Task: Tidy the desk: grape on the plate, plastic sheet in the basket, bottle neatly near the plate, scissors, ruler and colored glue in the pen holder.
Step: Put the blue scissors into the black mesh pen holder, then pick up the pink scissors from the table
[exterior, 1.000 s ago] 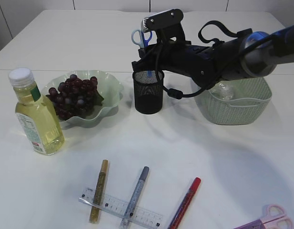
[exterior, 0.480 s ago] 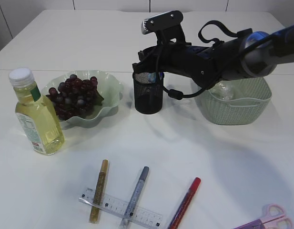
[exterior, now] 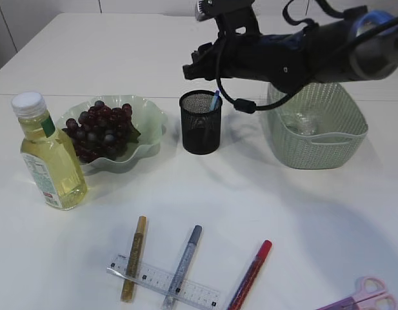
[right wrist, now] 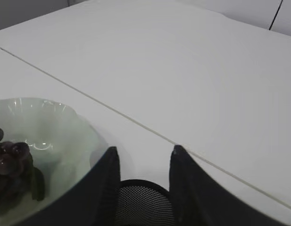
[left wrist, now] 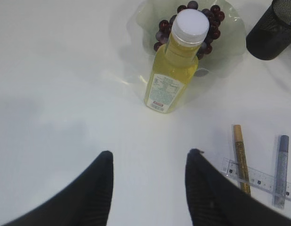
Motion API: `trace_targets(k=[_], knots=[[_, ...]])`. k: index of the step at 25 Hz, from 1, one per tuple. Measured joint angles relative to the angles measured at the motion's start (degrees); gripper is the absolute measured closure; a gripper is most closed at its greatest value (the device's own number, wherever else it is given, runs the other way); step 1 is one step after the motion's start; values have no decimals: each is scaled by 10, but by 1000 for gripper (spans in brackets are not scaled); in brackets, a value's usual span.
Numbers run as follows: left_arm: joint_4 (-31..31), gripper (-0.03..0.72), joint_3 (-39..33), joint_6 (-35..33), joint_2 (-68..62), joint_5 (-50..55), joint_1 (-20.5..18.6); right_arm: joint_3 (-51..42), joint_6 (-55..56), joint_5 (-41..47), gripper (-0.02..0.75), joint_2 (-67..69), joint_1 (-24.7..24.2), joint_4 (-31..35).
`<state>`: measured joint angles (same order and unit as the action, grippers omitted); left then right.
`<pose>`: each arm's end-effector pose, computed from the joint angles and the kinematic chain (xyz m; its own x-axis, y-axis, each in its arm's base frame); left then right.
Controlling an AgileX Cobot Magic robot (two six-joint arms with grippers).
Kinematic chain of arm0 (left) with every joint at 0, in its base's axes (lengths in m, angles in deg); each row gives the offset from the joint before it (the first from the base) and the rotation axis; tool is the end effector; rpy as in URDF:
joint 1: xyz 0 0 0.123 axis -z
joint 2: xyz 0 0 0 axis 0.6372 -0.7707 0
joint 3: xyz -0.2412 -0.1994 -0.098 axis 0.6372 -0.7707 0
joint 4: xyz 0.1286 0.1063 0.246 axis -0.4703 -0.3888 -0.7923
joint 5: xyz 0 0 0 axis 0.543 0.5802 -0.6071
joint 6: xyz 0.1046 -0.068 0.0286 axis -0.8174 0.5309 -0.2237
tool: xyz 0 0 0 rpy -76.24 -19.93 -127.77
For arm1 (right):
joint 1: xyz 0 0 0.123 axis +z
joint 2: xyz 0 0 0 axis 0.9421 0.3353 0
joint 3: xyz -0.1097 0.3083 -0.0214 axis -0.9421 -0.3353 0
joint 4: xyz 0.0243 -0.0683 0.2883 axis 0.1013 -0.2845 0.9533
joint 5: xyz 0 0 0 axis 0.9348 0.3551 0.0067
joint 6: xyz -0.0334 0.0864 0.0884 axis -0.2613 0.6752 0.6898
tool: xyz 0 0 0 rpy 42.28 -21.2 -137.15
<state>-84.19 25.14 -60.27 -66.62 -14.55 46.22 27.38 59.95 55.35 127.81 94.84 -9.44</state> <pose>0.1651 -0.0192 0.3566 -0.6957 -0.1228 -0.7078 -0.0258 0.9889 -0.1462 0.5221 0.2402 0.2284 -0.2437 -0.2566 -0.9353 -0.4683 0.8756 -0.1182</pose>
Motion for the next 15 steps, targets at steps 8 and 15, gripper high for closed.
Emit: trace_targets(k=[8,15], knots=[[0,326,0,0,0,0,0,26,6,183,444,-84,0,74],[-32,326,0,-1,0,0,0,48,10,445,460,-165,-1,173]])
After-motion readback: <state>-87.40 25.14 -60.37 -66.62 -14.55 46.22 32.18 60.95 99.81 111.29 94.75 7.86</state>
